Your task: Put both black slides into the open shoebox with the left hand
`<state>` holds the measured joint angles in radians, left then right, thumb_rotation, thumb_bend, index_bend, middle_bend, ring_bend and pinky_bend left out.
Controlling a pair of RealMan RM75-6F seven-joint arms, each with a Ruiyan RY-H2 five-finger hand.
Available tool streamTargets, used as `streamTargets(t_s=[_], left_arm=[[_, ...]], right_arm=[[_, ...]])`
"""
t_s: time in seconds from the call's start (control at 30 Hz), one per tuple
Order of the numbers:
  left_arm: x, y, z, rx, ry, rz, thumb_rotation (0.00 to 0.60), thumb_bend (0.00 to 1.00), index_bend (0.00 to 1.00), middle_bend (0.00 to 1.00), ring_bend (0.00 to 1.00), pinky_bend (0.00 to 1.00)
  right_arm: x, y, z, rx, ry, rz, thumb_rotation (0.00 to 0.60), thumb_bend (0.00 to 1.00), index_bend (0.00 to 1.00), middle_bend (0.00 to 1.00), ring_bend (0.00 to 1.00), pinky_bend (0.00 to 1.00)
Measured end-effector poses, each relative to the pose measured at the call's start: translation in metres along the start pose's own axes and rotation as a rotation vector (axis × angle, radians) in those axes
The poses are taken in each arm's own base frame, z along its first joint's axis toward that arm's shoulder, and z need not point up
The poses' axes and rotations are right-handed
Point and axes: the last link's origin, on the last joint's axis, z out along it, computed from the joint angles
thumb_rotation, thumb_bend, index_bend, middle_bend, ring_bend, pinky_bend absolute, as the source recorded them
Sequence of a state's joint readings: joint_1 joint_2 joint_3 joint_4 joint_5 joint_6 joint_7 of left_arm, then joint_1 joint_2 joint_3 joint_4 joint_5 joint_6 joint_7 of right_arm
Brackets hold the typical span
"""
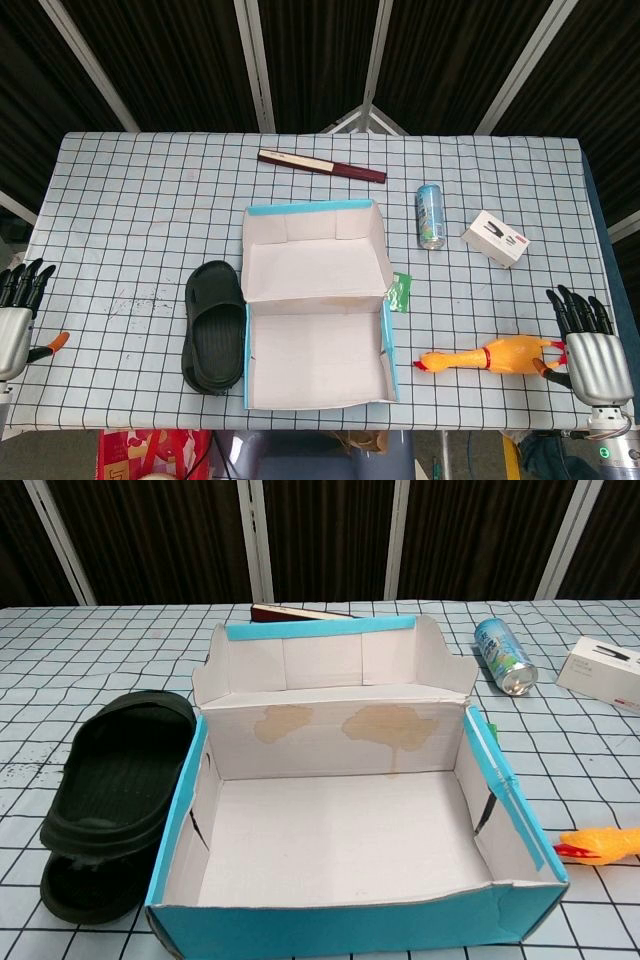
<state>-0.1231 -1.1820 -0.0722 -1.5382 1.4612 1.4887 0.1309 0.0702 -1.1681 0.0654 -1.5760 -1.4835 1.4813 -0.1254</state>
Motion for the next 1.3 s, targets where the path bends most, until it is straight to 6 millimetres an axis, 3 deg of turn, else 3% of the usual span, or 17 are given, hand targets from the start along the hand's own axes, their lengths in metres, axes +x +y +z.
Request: streamTargets(t_s=[1.0,1.17,1.3], left_arm=[[-0.002,0.001,0.0,-0.01,-0.063,-0.044,0.6,0.11,0.02,0.0,0.0,0.0],[-0.002,0.009,-0.001,-0.049,-0.108,-0.138,0.6,0.09,0.01,0.01,0.0,0.0],[0.011,0.011,0.008,-0.089,-0.187,-0.283,0.6,0.09,0.01,0.01,0.0,0.0]], right_arm=[[0.002,0.002,-0.005,-0.011,-0.007,0.01,0.6,0.16,0.0,0.05,0.09,0.07],[0.002,0.004,-0.005,-0.017,-0.011,0.015,0.6,0.16,0.0,0.05,0.09,0.07],[0.001,0.002,-0.005,-0.01,-0.021,0.018,0.6,0.16,0.0,0.05,0.09,0.07]])
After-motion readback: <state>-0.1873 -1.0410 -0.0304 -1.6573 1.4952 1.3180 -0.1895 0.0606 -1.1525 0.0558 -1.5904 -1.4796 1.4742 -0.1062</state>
